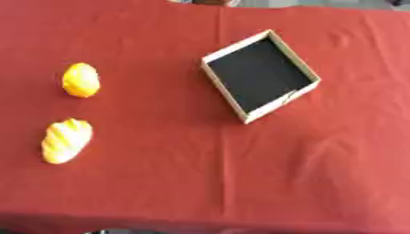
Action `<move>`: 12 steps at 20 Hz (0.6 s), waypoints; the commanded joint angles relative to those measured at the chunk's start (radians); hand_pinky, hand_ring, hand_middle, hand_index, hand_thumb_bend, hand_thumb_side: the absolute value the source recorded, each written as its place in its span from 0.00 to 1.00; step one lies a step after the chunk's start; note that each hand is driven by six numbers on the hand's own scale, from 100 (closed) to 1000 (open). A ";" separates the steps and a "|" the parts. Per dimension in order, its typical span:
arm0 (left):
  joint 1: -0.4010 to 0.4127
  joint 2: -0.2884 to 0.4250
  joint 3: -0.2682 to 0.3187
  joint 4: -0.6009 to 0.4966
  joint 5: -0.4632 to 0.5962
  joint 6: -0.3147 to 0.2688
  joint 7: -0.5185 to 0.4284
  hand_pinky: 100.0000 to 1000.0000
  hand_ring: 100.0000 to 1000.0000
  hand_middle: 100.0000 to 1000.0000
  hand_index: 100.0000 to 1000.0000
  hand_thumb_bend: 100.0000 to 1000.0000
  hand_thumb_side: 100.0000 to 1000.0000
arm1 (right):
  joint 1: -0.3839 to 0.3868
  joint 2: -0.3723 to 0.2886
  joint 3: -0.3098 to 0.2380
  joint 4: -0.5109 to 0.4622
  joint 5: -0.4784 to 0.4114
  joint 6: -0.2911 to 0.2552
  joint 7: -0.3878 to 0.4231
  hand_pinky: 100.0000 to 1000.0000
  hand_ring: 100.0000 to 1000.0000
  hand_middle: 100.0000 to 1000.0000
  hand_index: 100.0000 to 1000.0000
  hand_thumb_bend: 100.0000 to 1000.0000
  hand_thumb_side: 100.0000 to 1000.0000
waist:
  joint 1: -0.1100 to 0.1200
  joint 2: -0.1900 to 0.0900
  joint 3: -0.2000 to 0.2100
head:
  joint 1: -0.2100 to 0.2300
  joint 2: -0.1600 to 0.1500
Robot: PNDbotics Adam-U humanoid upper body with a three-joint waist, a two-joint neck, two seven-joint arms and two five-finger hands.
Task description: Pick up objects on the table and place them in the box.
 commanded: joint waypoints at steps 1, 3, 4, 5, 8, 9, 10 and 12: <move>-0.003 0.024 0.018 -0.016 -0.009 -0.002 0.008 0.80 0.75 0.67 0.87 0.00 0.47 | -0.015 -0.014 -0.010 -0.019 0.001 0.000 0.005 0.93 0.88 0.69 0.81 0.00 0.49 | 0.004 -0.008 -0.002 | 0.004 -0.019; -0.002 0.021 0.019 -0.016 -0.012 -0.002 0.010 0.80 0.75 0.67 0.87 0.00 0.47 | -0.018 -0.015 -0.010 -0.019 0.001 0.001 0.007 0.93 0.88 0.69 0.81 0.00 0.49 | 0.007 -0.002 -0.004 | 0.005 -0.024; 0.000 0.019 0.020 -0.016 -0.013 -0.002 0.011 0.80 0.74 0.67 0.87 0.00 0.47 | -0.019 -0.015 -0.010 -0.019 0.001 0.002 0.008 0.93 0.88 0.69 0.81 0.00 0.49 | 0.009 0.000 -0.004 | 0.005 -0.026; 0.001 0.018 0.020 -0.016 -0.014 -0.002 0.011 0.80 0.74 0.67 0.87 0.00 0.47 | -0.019 -0.015 -0.011 -0.019 0.001 0.003 0.009 0.93 0.88 0.69 0.81 0.00 0.49 | 0.010 0.002 -0.005 | 0.005 -0.028; 0.005 0.017 0.020 -0.016 -0.019 0.001 0.011 0.80 0.74 0.67 0.87 0.00 0.48 | -0.021 -0.016 -0.012 -0.019 0.002 0.005 0.011 0.93 0.88 0.69 0.81 0.00 0.49 | 0.014 0.008 -0.006 | 0.005 -0.034; 0.006 0.018 0.020 -0.016 -0.021 0.003 0.010 0.80 0.74 0.67 0.87 0.00 0.47 | -0.021 -0.017 -0.012 -0.019 0.002 0.005 0.012 0.93 0.88 0.69 0.81 0.00 0.49 | 0.015 0.009 -0.007 | 0.004 -0.036; 0.007 0.019 0.019 -0.016 -0.023 0.004 0.010 0.80 0.74 0.67 0.87 0.00 0.47 | -0.022 -0.017 -0.012 -0.019 0.003 0.005 0.012 0.93 0.88 0.69 0.81 0.00 0.50 | 0.016 0.011 -0.007 | 0.002 -0.037; 0.012 0.024 0.018 -0.016 -0.028 0.007 0.007 0.80 0.74 0.67 0.87 0.00 0.48 | -0.022 -0.018 -0.012 -0.019 0.003 0.005 0.014 0.93 0.88 0.69 0.81 0.00 0.49 | 0.017 0.014 -0.007 | -0.001 -0.041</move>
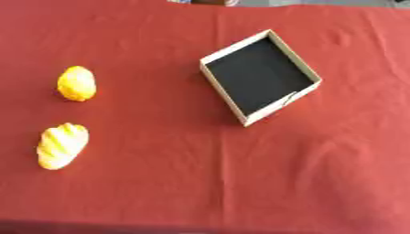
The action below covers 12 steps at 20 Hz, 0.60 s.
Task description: Pick up objects on the table and place them in the box.
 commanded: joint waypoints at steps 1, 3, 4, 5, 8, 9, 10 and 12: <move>0.008 0.030 0.012 -0.016 -0.014 0.011 -0.004 0.80 0.74 0.67 0.87 0.00 0.48 | -0.013 -0.019 -0.012 -0.019 0.003 0.000 0.004 0.93 0.88 0.69 0.81 0.00 0.49 | 0.006 -0.010 0.000 | -0.005 -0.017; 0.020 0.040 0.011 -0.016 -0.030 0.027 -0.016 0.80 0.74 0.67 0.87 0.00 0.47 | -0.014 -0.021 -0.012 -0.019 0.004 0.000 0.005 0.93 0.88 0.69 0.81 0.00 0.49 | 0.008 -0.008 0.001 | -0.009 -0.018; 0.026 0.047 0.011 -0.016 -0.042 0.041 -0.025 0.80 0.74 0.67 0.88 0.00 0.47 | -0.014 -0.023 -0.012 -0.019 0.004 0.000 0.005 0.93 0.88 0.69 0.81 0.00 0.49 | 0.008 -0.007 0.002 | -0.011 -0.019; 0.038 0.058 0.011 -0.016 -0.059 0.064 -0.038 0.80 0.74 0.67 0.88 0.00 0.46 | -0.014 -0.025 -0.012 -0.019 0.004 0.000 0.006 0.93 0.88 0.69 0.81 0.00 0.49 | 0.010 -0.006 0.003 | -0.013 -0.019; 0.081 0.101 0.005 -0.016 -0.135 0.146 -0.103 0.81 0.76 0.69 0.89 0.00 0.39 | -0.012 -0.032 -0.014 -0.019 0.006 -0.003 0.005 0.93 0.88 0.69 0.81 0.00 0.49 | 0.013 -0.005 0.006 | -0.020 -0.022; 0.098 0.120 0.003 -0.016 -0.172 0.163 -0.139 0.82 0.76 0.70 0.89 0.00 0.36 | -0.010 -0.035 -0.015 -0.019 0.007 -0.004 0.004 0.93 0.88 0.69 0.81 0.00 0.49 | 0.014 -0.005 0.008 | -0.023 -0.022; 0.111 0.135 0.002 -0.016 -0.207 0.175 -0.178 0.82 0.77 0.70 0.89 0.00 0.36 | -0.009 -0.037 -0.015 -0.019 0.008 -0.005 0.004 0.93 0.88 0.69 0.81 0.00 0.49 | 0.015 -0.004 0.010 | -0.026 -0.023; 0.138 0.170 -0.003 -0.016 -0.280 0.193 -0.277 0.83 0.79 0.72 0.90 0.02 0.32 | -0.006 -0.040 -0.015 -0.019 0.011 -0.006 0.004 0.93 0.88 0.69 0.81 0.00 0.49 | 0.017 -0.004 0.015 | -0.031 -0.025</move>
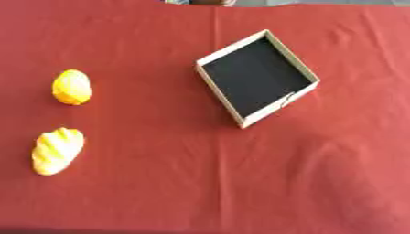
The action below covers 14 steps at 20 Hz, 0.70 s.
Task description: Pick up objects on the table and place them in the box.
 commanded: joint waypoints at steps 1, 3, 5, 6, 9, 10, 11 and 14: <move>0.025 0.089 0.000 -0.016 -0.110 0.029 -0.147 0.83 0.79 0.73 0.90 0.05 0.31 | -0.006 -0.038 -0.010 -0.019 0.008 -0.005 0.000 0.93 0.88 0.69 0.81 0.00 0.49 | 0.006 -0.014 0.005 | -0.010 -0.014; 0.039 0.122 -0.006 -0.016 -0.169 0.042 -0.260 0.84 0.81 0.75 0.91 0.11 0.27 | -0.005 -0.041 -0.009 -0.019 0.009 -0.005 0.000 0.93 0.88 0.69 0.81 0.00 0.49 | 0.007 -0.015 0.008 | -0.013 -0.012; 0.042 0.149 -0.010 -0.016 -0.203 0.055 -0.345 0.85 0.82 0.76 0.92 0.15 0.13 | -0.003 -0.042 -0.009 -0.019 0.009 -0.007 0.000 0.93 0.88 0.69 0.81 0.00 0.49 | 0.007 -0.015 0.010 | -0.012 -0.009; 0.042 0.159 -0.013 -0.016 -0.212 0.062 -0.378 0.85 0.82 0.76 0.93 0.17 0.10 | -0.003 -0.042 -0.009 -0.019 0.009 -0.006 0.000 0.93 0.88 0.69 0.81 0.00 0.49 | 0.007 -0.015 0.011 | -0.011 -0.008; 0.046 0.182 -0.034 -0.016 -0.236 0.094 -0.500 0.89 0.86 0.80 0.94 0.27 0.00 | -0.004 -0.041 -0.008 -0.019 0.008 -0.007 0.002 0.93 0.88 0.68 0.81 0.00 0.49 | 0.005 -0.014 0.008 | -0.005 -0.004; 0.044 0.185 -0.042 -0.016 -0.239 0.102 -0.537 0.89 0.87 0.80 0.94 0.27 0.00 | -0.005 -0.040 -0.007 -0.019 0.007 -0.007 0.003 0.93 0.88 0.68 0.81 0.00 0.49 | 0.004 -0.014 0.007 | -0.004 -0.003; 0.041 0.188 -0.050 -0.016 -0.235 0.105 -0.566 0.90 0.87 0.80 0.95 0.28 0.00 | -0.005 -0.040 -0.007 -0.019 0.007 -0.007 0.003 0.93 0.88 0.68 0.81 0.00 0.49 | 0.003 -0.014 0.006 | -0.002 -0.002; 0.021 0.197 -0.073 -0.016 -0.198 0.094 -0.634 0.90 0.87 0.80 0.93 0.30 0.00 | -0.007 -0.036 -0.004 -0.019 0.005 -0.005 0.006 0.93 0.88 0.68 0.81 0.00 0.49 | 0.001 -0.014 0.004 | 0.002 -0.003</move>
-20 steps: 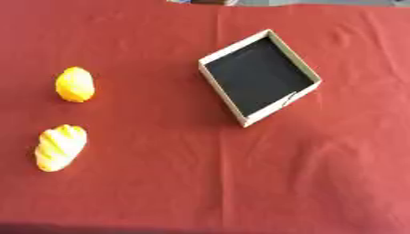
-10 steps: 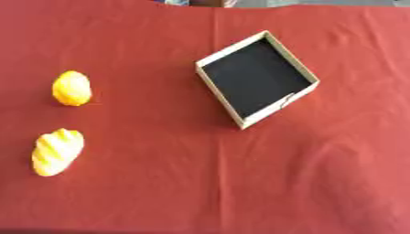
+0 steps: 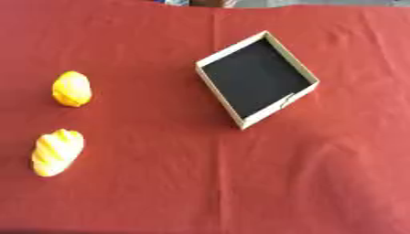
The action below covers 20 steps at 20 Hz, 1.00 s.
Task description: Pick up objects on the table and place them in the box.
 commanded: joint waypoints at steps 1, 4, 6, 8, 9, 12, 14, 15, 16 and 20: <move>-0.018 0.051 -0.015 -0.015 0.032 -0.007 -0.069 0.90 0.87 0.79 0.93 0.31 0.00 | -0.008 -0.029 -0.004 -0.019 0.000 0.000 0.006 0.93 0.88 0.68 0.81 0.00 0.49 | 0.001 -0.014 -0.002 | 0.005 -0.002; -0.042 0.071 -0.044 -0.015 0.066 0.001 -0.110 0.90 0.87 0.79 0.92 0.31 0.00 | -0.011 -0.026 -0.001 -0.019 -0.003 0.003 0.011 0.93 0.88 0.68 0.81 0.00 0.49 | 0.001 -0.014 -0.003 | 0.009 -0.003; -0.058 0.081 -0.061 -0.015 0.084 0.029 -0.122 0.90 0.86 0.78 0.92 0.32 0.00 | -0.012 -0.025 0.001 -0.019 -0.005 0.005 0.014 0.93 0.88 0.68 0.81 0.00 0.49 | 0.000 -0.014 -0.005 | 0.012 -0.005; -0.077 0.089 -0.075 -0.015 0.095 0.071 -0.120 0.89 0.86 0.78 0.91 0.34 0.00 | -0.013 -0.023 0.002 -0.019 -0.006 0.007 0.017 0.93 0.88 0.68 0.81 0.00 0.49 | 0.000 -0.013 -0.008 | 0.014 -0.006; -0.087 0.092 -0.081 -0.013 0.095 0.092 -0.117 0.89 0.86 0.78 0.91 0.35 0.00 | -0.013 -0.022 0.002 -0.019 -0.007 0.007 0.018 0.93 0.88 0.68 0.81 0.00 0.49 | 0.000 -0.013 -0.010 | 0.016 -0.006; -0.128 0.095 -0.107 0.007 0.083 0.147 -0.107 0.89 0.86 0.77 0.91 0.36 0.00 | -0.016 -0.018 0.004 -0.019 -0.010 0.010 0.022 0.93 0.88 0.68 0.81 0.00 0.49 | 0.000 -0.011 -0.016 | 0.023 -0.006; -0.154 0.094 -0.123 0.020 0.072 0.167 -0.103 0.88 0.85 0.76 0.90 0.37 0.01 | -0.017 -0.016 0.004 -0.019 -0.011 0.012 0.024 0.93 0.88 0.68 0.81 0.00 0.49 | 0.001 -0.011 -0.019 | 0.027 -0.006; -0.165 0.093 -0.131 0.025 0.067 0.174 -0.100 0.87 0.85 0.76 0.90 0.37 0.03 | -0.018 -0.016 0.004 -0.019 -0.012 0.012 0.025 0.93 0.88 0.68 0.81 0.00 0.49 | 0.001 -0.011 -0.020 | 0.029 -0.006; -0.177 0.091 -0.142 0.031 0.064 0.178 -0.100 0.87 0.84 0.75 0.90 0.37 0.03 | -0.019 -0.015 0.005 -0.019 -0.014 0.013 0.026 0.93 0.88 0.68 0.81 0.00 0.49 | 0.000 -0.011 -0.022 | 0.030 -0.007; -0.217 0.083 -0.185 0.054 0.071 0.190 -0.127 0.87 0.84 0.75 0.89 0.37 0.05 | -0.023 -0.012 0.007 -0.019 -0.018 0.016 0.030 0.93 0.88 0.68 0.81 0.00 0.48 | 0.000 -0.010 -0.027 | 0.035 -0.009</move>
